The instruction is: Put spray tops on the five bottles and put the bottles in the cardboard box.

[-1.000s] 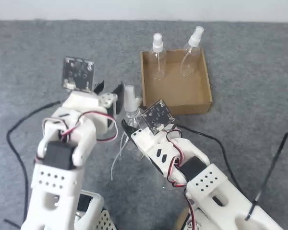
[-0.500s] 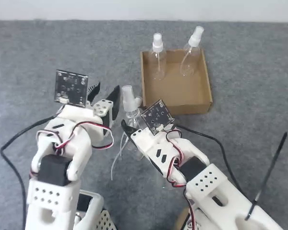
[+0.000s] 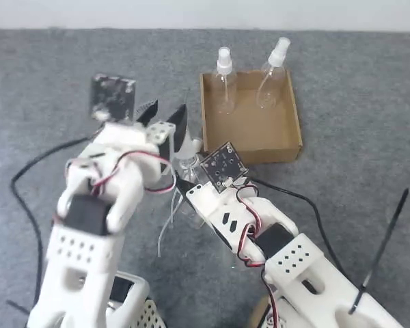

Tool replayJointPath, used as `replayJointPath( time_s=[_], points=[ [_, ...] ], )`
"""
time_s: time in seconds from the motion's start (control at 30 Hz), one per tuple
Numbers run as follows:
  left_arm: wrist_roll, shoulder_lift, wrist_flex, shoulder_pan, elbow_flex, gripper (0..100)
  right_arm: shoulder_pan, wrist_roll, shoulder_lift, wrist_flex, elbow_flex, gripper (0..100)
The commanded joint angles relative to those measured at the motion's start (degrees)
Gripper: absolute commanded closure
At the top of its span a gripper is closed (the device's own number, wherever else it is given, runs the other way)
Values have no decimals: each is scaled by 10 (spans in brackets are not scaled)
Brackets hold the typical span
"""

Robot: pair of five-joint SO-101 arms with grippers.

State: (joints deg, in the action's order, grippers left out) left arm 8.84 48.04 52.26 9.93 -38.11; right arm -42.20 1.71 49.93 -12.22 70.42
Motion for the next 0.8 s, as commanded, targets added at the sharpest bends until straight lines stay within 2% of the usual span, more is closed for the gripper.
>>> replayJointPath(
  time_s=[0.0,0.27,0.53,0.77],
  points=[
    [2,-29,-13,4,32,840,7,-4,20,11,-7,993],
    [-29,-29,30,-2,-1,844,7,-4,20,11,-7,993],
    [-25,18,56,-1,-7,844,7,-4,20,11,-7,993],
    [-25,70,33,-3,-76,844,7,-7,22,12,-8,993]
  ],
)
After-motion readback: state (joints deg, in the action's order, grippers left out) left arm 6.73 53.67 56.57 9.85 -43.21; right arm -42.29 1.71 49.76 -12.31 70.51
